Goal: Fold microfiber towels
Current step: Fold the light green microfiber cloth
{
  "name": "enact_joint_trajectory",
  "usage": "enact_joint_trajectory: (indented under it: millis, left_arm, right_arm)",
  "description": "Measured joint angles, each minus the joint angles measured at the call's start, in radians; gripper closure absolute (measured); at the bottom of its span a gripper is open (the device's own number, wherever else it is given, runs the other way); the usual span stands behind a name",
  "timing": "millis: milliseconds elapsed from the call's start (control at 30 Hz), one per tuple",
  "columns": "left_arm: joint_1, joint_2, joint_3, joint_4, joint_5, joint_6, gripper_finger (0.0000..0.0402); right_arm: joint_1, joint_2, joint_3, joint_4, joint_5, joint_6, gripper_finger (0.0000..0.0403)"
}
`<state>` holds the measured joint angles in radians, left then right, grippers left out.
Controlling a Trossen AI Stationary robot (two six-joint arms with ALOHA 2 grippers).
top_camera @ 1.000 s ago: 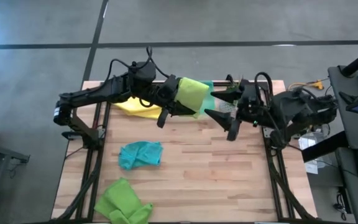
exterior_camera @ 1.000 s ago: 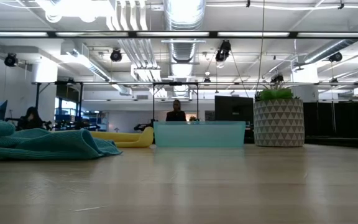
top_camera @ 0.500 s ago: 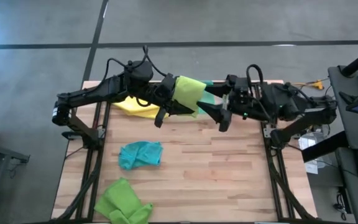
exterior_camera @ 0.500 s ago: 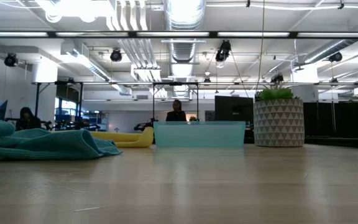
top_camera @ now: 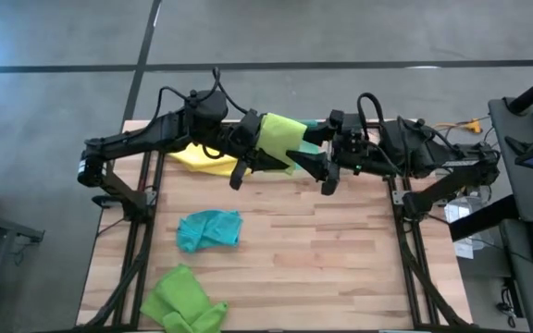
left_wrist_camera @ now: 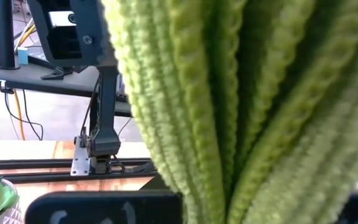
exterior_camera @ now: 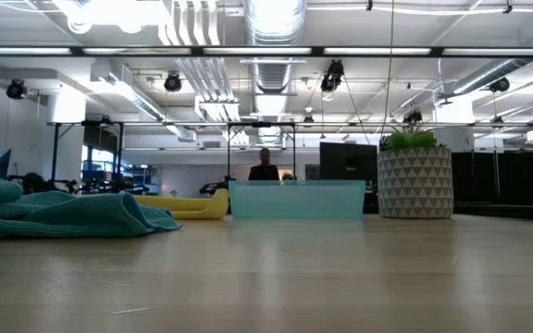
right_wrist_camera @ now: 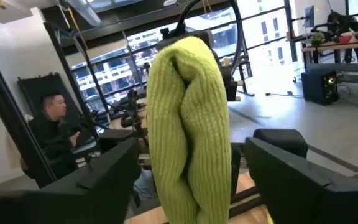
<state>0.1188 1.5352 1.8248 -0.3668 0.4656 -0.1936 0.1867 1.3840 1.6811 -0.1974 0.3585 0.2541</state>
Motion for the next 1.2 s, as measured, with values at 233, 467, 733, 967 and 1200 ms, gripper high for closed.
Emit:
enact_joint_trajectory:
  millis: [233,467,733,967,1200]
  left_arm:
    - [0.0,0.0,0.0,0.0,0.0,0.0,0.0398]
    - [0.0,0.0,0.0,0.0,0.0,-0.001,0.0398]
    - [0.005,0.0,0.0,-0.002,0.001,-0.001,0.034]
    - [0.018,-0.014,0.0,-0.029,0.001,0.067,0.0199]
    - [0.09,-0.089,0.001,-0.13,0.003,0.105,0.0083]
  right_arm:
    - [0.0,0.011,0.0,0.0,0.0,-0.018,0.0243]
    - [-0.005,0.011,0.0,-0.002,0.0,-0.028,0.0349]
    - [-0.005,0.011,0.0,-0.003,0.0,-0.052,0.0388]
    - [-0.005,-0.001,0.0,-0.015,0.0,-0.052,0.0388]
    - [-0.03,-0.01,0.0,-0.141,-0.064,0.046,0.0389]
